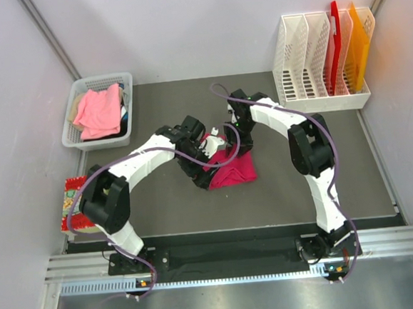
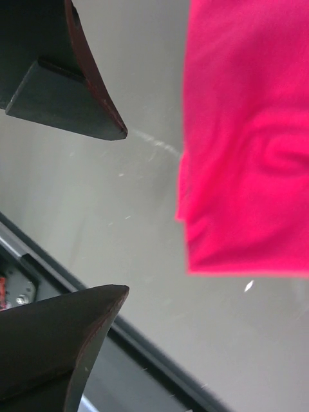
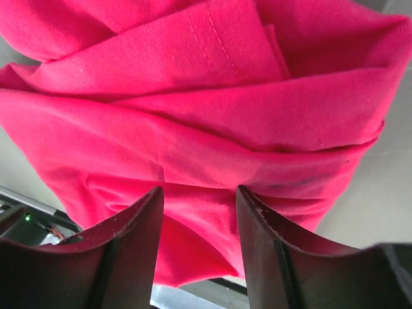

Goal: Fold and stack the t-shirts
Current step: Smooth out wrinkles on the folded tshirt

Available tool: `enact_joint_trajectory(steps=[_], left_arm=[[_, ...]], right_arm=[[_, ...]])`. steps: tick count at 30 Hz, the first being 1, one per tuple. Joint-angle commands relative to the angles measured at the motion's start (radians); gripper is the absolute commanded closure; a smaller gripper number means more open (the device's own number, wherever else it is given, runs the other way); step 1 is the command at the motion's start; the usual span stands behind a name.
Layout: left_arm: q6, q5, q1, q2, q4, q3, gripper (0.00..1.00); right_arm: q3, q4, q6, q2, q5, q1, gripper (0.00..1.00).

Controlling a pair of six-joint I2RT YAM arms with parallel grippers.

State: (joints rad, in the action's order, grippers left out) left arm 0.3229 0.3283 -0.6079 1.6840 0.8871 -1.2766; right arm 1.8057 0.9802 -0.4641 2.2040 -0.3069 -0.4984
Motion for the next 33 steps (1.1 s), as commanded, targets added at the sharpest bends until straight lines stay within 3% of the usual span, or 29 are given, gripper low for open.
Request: enact_joint_trajectory(steps=[1, 7, 11, 20, 24, 25, 29, 33], left_arm=[[-0.080, -0.034, -0.004, 0.026, -0.125, -0.053, 0.01], [-0.156, -0.143, -0.030, 0.069, -0.217, -0.050, 0.07], [-0.189, -0.196, -0.059, 0.134, -0.185, -0.076, 0.29], [-0.213, -0.155, -0.062, 0.108, -0.188, -0.021, 0.32], [-0.186, -0.190, -0.062, 0.112, -0.206, 0.014, 0.91], [-0.186, -0.207, -0.062, 0.123, -0.208, 0.013, 1.00], [-0.160, -0.267, -0.050, 0.137, -0.237, 0.010, 1.00], [-0.142, -0.291, 0.043, 0.151, -0.232, -0.056, 1.00]], right_arm=[[-0.009, -0.031, 0.025, 0.003, -0.023, 0.012, 0.52], [-0.008, -0.026, 0.033, 0.006, -0.032, 0.014, 0.58], [-0.005, -0.023, 0.036, 0.010, -0.034, 0.014, 0.60], [-0.009, -0.021, 0.045, 0.019, -0.031, 0.015, 0.61], [-0.008, -0.020, 0.042, 0.022, -0.034, 0.015, 0.61], [-0.008, -0.021, 0.042, 0.023, -0.035, 0.015, 0.61], [-0.016, -0.021, 0.042, 0.017, -0.034, 0.015, 0.61], [-0.031, -0.025, 0.045, 0.008, -0.032, 0.015, 0.61]])
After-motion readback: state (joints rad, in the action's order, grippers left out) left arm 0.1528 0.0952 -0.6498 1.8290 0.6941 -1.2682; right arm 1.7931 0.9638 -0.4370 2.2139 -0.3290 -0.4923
